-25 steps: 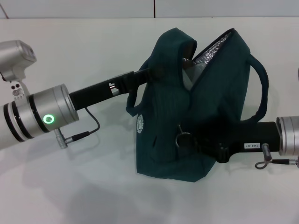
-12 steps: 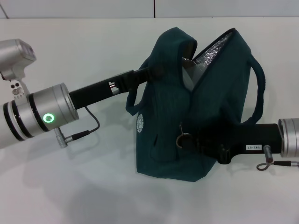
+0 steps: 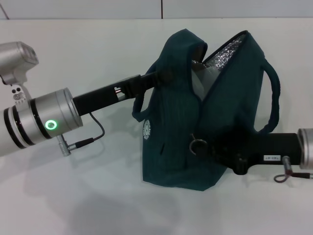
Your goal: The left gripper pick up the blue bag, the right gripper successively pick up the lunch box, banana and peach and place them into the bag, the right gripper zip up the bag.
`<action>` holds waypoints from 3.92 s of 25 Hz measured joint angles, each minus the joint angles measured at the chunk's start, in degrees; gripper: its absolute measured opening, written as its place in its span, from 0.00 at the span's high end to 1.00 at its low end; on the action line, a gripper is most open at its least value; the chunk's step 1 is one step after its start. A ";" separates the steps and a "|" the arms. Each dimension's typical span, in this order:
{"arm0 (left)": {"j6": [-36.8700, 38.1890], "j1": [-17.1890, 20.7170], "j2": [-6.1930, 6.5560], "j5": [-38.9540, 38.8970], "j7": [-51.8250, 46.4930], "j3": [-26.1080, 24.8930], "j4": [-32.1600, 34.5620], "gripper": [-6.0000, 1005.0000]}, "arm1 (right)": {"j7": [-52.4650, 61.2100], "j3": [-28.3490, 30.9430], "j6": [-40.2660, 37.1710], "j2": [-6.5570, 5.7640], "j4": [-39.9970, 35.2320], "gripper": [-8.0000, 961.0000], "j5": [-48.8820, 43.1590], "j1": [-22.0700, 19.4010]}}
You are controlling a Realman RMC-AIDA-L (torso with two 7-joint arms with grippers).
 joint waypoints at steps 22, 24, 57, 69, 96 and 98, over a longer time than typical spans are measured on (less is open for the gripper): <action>6.51 4.86 0.71 -2.56 9.02 -3.25 0.65 0.57 | -6.56 0.18 -11.61 -0.39 -4.08 0.98 6.40 -6.81; 7.36 6.23 1.02 -3.11 11.16 -3.60 0.73 0.48 | -6.57 0.31 -11.76 -0.58 -4.29 0.98 6.79 -6.82; 9.00 9.92 -0.82 -3.03 44.23 1.47 -13.85 0.26 | -2.61 6.97 -10.74 0.08 -8.65 0.98 8.41 -2.80; 5.92 8.08 -0.91 -2.83 43.39 2.00 -17.02 0.27 | -5.85 -1.40 -6.28 0.28 -7.06 0.98 14.01 -0.77; 5.90 8.22 -1.15 -3.02 45.20 1.69 -19.77 0.35 | -12.02 -8.09 -7.49 0.29 -4.28 0.98 26.71 -0.35; 5.15 7.37 -1.15 -3.55 46.15 1.55 -20.81 0.35 | -12.03 -9.06 -7.16 0.28 -4.24 0.98 26.84 -0.35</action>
